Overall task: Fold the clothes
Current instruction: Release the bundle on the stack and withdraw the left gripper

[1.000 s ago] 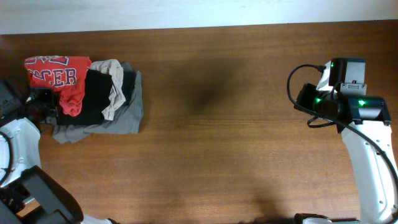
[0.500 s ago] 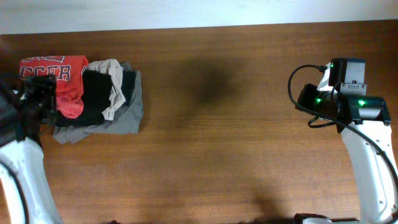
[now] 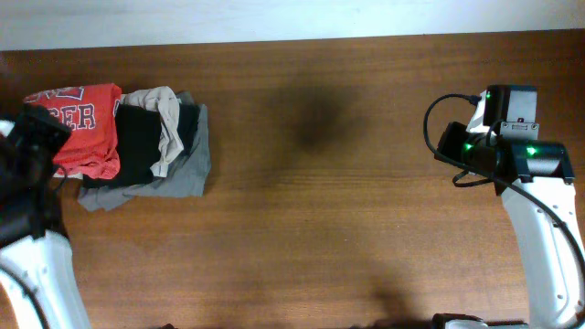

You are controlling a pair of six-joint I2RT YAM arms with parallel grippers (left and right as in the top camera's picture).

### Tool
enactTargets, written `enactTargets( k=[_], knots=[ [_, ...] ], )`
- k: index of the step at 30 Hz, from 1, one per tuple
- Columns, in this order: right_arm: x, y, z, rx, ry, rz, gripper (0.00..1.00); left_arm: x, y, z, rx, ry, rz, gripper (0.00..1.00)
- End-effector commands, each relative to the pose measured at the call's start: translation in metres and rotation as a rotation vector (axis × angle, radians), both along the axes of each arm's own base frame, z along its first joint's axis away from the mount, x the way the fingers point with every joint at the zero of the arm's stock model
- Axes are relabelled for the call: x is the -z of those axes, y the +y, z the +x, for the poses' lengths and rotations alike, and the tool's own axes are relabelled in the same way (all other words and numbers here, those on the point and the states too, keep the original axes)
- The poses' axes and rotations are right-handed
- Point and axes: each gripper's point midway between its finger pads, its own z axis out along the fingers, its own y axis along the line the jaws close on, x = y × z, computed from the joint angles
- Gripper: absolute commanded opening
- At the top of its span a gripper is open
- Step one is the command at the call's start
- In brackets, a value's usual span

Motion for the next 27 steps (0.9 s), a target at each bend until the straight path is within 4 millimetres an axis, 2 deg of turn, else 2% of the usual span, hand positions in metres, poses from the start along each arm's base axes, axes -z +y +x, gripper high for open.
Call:
enactTargets(
  k=[1, 2, 3, 5, 8, 12, 15, 18, 21, 23, 27],
  knots=[
    [0.001, -0.003, 0.000, 0.011, 0.002, -0.005, 0.05, 0.056, 0.001, 0.037, 0.160, 0.185, 0.239, 0.01],
    [0.001, -0.003, 0.000, 0.014, 0.005, -0.003, 0.05, 0.070, 0.001, 0.044, 0.177, 0.220, 0.254, 0.01],
    [0.002, -0.002, -0.001, 0.012, 0.009, 0.000, 0.05, 0.095, 0.001, 0.054, 0.204, 0.283, 0.289, 0.00],
    [0.003, -0.002, -0.003, 0.012, 0.020, 0.002, 0.05, 0.124, 0.000, 0.067, 0.247, 0.353, 0.348, 0.01],
    [0.004, -0.002, -0.005, 0.012, 0.028, 0.003, 0.05, 0.174, -0.010, 0.081, 0.317, 0.465, 0.392, 0.00],
    [0.004, -0.001, -0.006, 0.013, 0.031, 0.008, 0.05, 0.249, -0.041, 0.079, 0.410, 0.662, 0.382, 0.01],
    [0.005, 0.000, -0.006, 0.009, 0.031, 0.015, 0.05, 0.280, -0.059, 0.076, 0.455, 0.740, 0.377, 0.01],
    [0.005, 0.000, -0.007, 0.009, 0.036, 0.014, 0.05, 0.291, -0.073, 0.077, 0.489, 0.758, 0.381, 0.00],
    [0.005, 0.000, -0.007, 0.009, 0.036, 0.014, 0.05, 0.284, -0.077, 0.080, 0.481, 0.753, 0.414, 0.00],
    [0.005, 0.000, -0.007, 0.009, 0.037, 0.015, 0.05, 0.268, -0.075, 0.082, 0.451, 0.749, 0.453, 0.01],
    [0.005, 0.000, -0.007, 0.009, 0.037, 0.015, 0.05, 0.215, -0.074, 0.092, 0.405, 0.670, 0.508, 0.01]
  ],
)
